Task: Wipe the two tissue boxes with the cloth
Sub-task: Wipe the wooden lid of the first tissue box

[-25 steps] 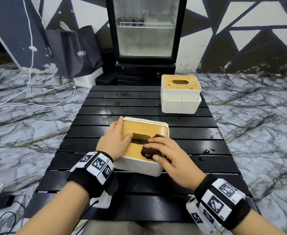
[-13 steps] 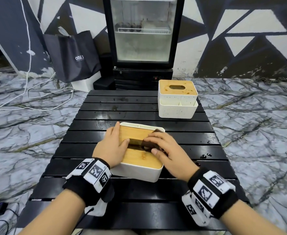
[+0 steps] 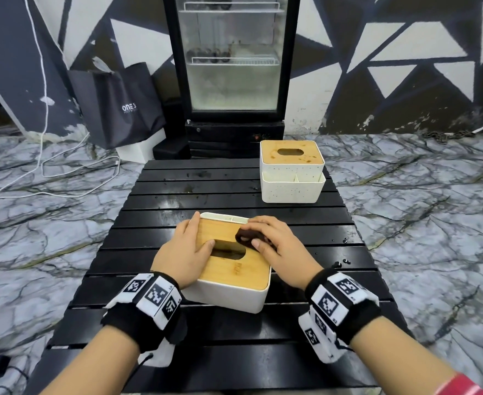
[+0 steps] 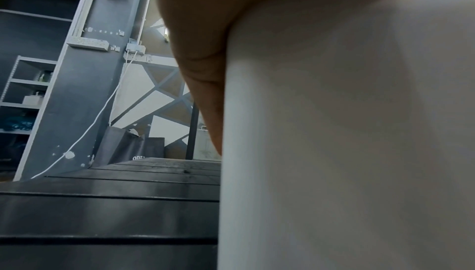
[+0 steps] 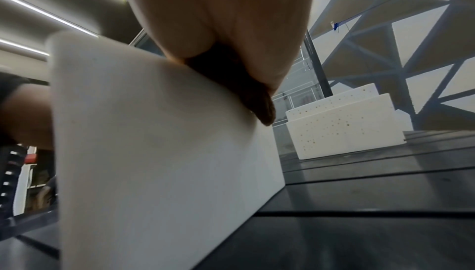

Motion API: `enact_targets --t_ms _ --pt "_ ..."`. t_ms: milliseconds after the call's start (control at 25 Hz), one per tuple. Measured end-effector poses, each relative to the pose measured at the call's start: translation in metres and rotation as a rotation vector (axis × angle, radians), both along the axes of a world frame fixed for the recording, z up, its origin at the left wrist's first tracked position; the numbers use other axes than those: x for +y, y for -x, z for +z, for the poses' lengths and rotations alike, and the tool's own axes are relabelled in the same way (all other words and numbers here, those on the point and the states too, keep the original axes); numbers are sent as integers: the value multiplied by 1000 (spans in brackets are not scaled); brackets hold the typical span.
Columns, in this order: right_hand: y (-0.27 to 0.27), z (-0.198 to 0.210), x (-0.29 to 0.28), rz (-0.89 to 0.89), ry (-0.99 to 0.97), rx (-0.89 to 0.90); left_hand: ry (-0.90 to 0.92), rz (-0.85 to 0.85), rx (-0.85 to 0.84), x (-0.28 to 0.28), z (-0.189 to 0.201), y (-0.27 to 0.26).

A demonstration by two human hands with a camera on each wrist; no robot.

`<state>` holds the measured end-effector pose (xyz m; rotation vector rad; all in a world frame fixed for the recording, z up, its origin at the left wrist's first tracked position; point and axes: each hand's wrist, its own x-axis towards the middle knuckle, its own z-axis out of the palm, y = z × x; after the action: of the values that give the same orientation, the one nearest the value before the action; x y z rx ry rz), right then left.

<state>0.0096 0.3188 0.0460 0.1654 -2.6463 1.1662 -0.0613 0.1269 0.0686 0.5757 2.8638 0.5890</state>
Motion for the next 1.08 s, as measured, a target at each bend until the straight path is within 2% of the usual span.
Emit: enact_targets --t_ms 80,240,360,440,560,680,880,1080 --pt "-4 2 -5 -35 7 -3 -14 4 0 -1 -2 1" --pt "-15 3 -20 -134 -41 22 18 -93 225 -5 7 -14" --pt "-22 3 -28 -191 -56 32 192 -261 148 0 10 -47" --pt "-28 8 -27 -172 -31 -8 264 -268 89 2 7 -56" --pt "-40 15 -22 -132 -10 -53 276 -285 28 -3 10 -54" --pt "-49 17 -26 -157 -12 -61 355 -331 8 -5 11 -63" --pt "-54 16 -33 -160 -23 -74 340 -337 1 -11 17 -64" --pt "-63 15 -38 3 63 -68 358 -254 -5 -49 25 -37"
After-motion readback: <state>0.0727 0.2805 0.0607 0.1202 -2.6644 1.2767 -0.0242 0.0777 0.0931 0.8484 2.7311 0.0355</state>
